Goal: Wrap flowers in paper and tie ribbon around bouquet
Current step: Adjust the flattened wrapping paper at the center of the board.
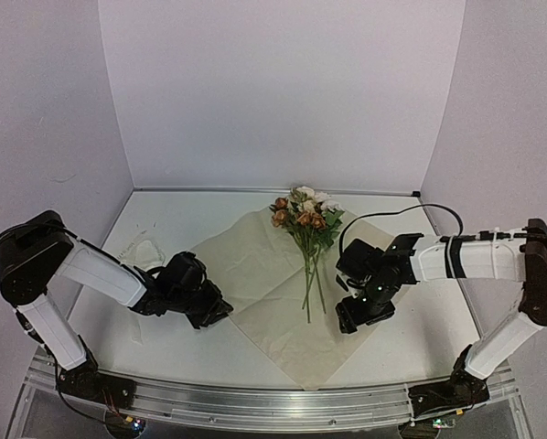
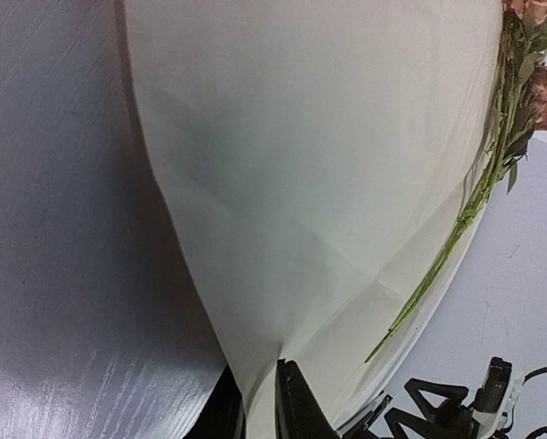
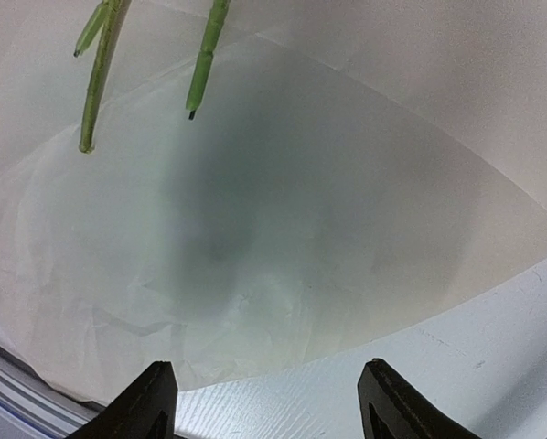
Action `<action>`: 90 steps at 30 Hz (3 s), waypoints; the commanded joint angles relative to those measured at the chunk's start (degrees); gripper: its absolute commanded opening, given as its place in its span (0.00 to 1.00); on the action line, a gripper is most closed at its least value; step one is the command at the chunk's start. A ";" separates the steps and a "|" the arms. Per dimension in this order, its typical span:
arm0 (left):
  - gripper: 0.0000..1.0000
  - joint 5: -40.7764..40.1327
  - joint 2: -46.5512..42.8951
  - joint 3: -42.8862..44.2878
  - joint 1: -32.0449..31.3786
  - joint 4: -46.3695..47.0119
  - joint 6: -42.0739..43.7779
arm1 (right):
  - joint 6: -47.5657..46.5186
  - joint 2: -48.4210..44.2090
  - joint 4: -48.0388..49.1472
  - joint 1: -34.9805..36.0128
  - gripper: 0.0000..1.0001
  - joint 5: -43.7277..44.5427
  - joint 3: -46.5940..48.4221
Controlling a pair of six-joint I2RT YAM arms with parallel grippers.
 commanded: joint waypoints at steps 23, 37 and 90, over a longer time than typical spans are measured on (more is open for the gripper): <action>0.00 8.00 -9.33 4.26 6.00 -3.74 -5.83 | -18.23 1.54 -0.74 19.10 0.98 8.92 7.93; 0.00 11.46 -11.91 5.97 8.96 -4.25 -8.96 | -16.41 4.68 7.98 27.80 0.98 18.10 5.52; 0.72 11.71 -14.14 -1.87 9.03 -12.26 7.85 | -17.48 11.09 16.93 33.48 0.12 23.98 7.35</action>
